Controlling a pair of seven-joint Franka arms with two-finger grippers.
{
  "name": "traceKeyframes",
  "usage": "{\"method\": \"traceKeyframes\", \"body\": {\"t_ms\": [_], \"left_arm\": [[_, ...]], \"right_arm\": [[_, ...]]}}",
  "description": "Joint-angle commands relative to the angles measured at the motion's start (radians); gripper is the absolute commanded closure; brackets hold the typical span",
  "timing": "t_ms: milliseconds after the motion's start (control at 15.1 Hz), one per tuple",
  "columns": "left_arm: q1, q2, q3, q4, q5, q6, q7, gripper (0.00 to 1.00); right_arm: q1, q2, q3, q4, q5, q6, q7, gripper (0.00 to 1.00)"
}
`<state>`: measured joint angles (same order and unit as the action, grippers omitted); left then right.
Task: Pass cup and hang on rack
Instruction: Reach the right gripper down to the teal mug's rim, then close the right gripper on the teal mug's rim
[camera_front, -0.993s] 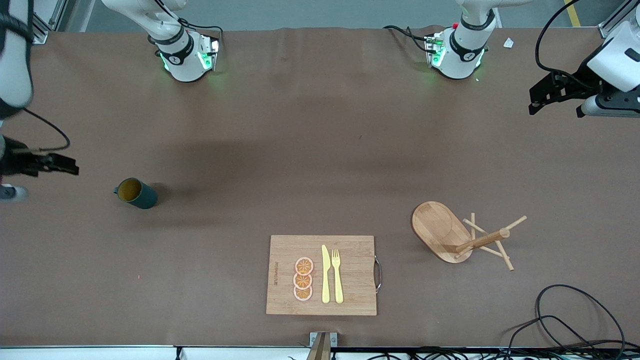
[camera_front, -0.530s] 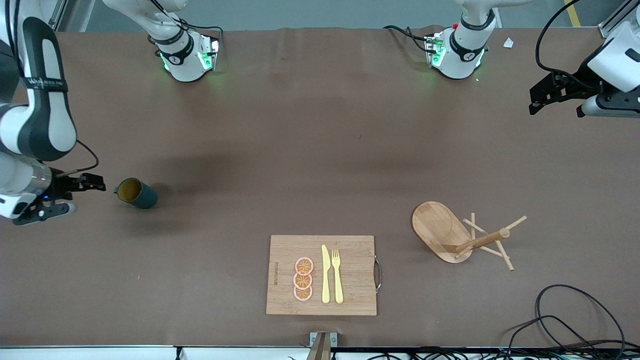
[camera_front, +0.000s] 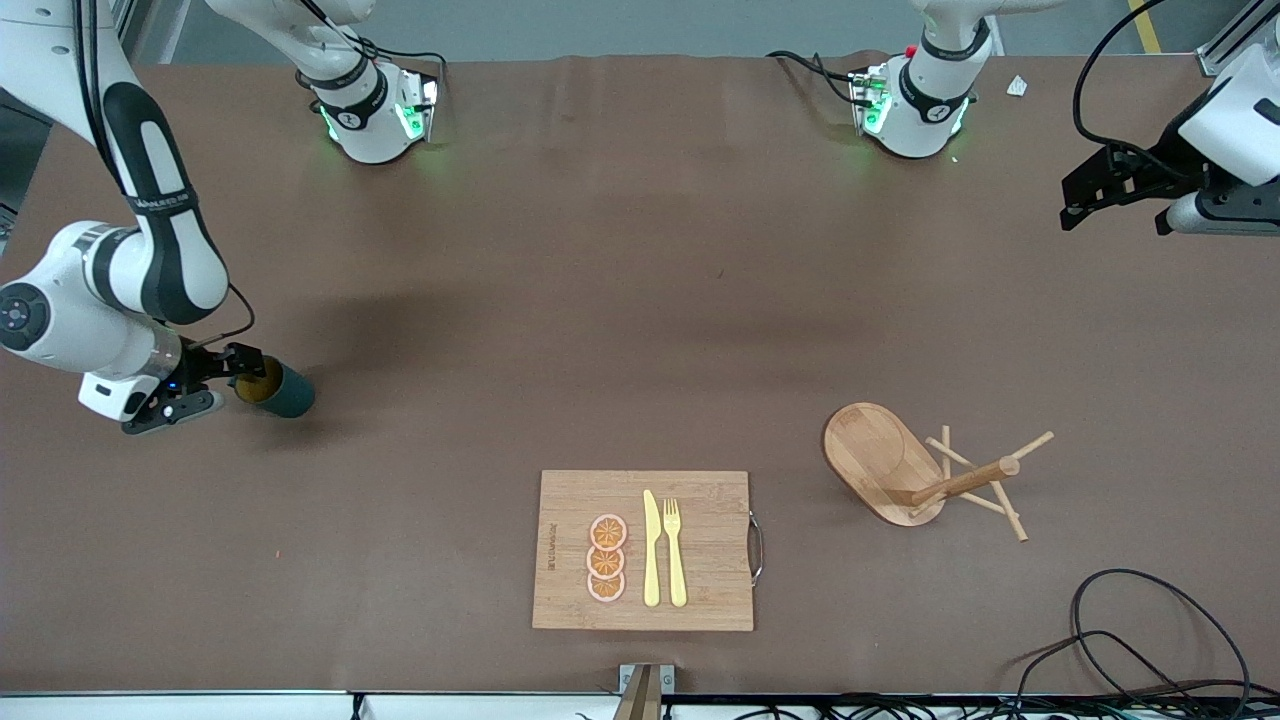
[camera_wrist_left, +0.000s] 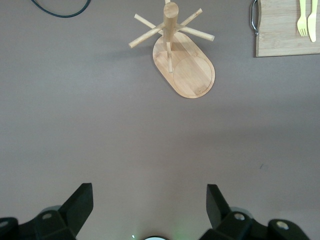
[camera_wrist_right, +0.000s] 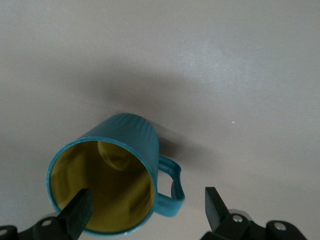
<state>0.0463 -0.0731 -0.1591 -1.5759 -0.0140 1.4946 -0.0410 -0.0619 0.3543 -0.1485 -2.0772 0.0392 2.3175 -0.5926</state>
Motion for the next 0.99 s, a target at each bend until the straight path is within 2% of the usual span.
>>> {"method": "traceKeyframes", "body": {"t_ms": [0,132,265,331,530,728,927], "left_arm": [[0.004,0.003,0.0,0.014,-0.003,-0.016,-0.008,0.0],[0.006,0.001,0.0,0.014,-0.003,-0.016,-0.008,0.0],[0.006,0.001,0.001,0.016,-0.003,-0.016,-0.008,0.0],[0.006,0.0,0.001,0.014,-0.003,-0.016,-0.008,0.0],[0.007,0.0,0.004,0.016,-0.001,-0.016,-0.007,0.0],[0.007,-0.001,0.009,0.019,-0.001,-0.014,-0.007,0.0],[0.007,-0.001,0.01,0.019,0.0,-0.01,-0.005,0.0]], "right_arm": [[-0.004,0.015,0.013,-0.017,0.024,0.028,-0.05,0.23],[-0.006,0.026,0.018,-0.015,0.024,0.033,-0.058,0.62],[-0.006,0.031,0.02,-0.014,0.024,0.033,-0.064,0.94],[-0.006,0.029,0.023,-0.011,0.024,0.03,-0.073,1.0],[0.02,0.005,0.024,0.029,0.031,-0.054,-0.029,1.0],[0.08,-0.063,0.023,0.049,0.062,-0.159,0.12,1.0],[0.212,-0.13,0.023,0.045,0.064,-0.233,0.382,1.0]]}}
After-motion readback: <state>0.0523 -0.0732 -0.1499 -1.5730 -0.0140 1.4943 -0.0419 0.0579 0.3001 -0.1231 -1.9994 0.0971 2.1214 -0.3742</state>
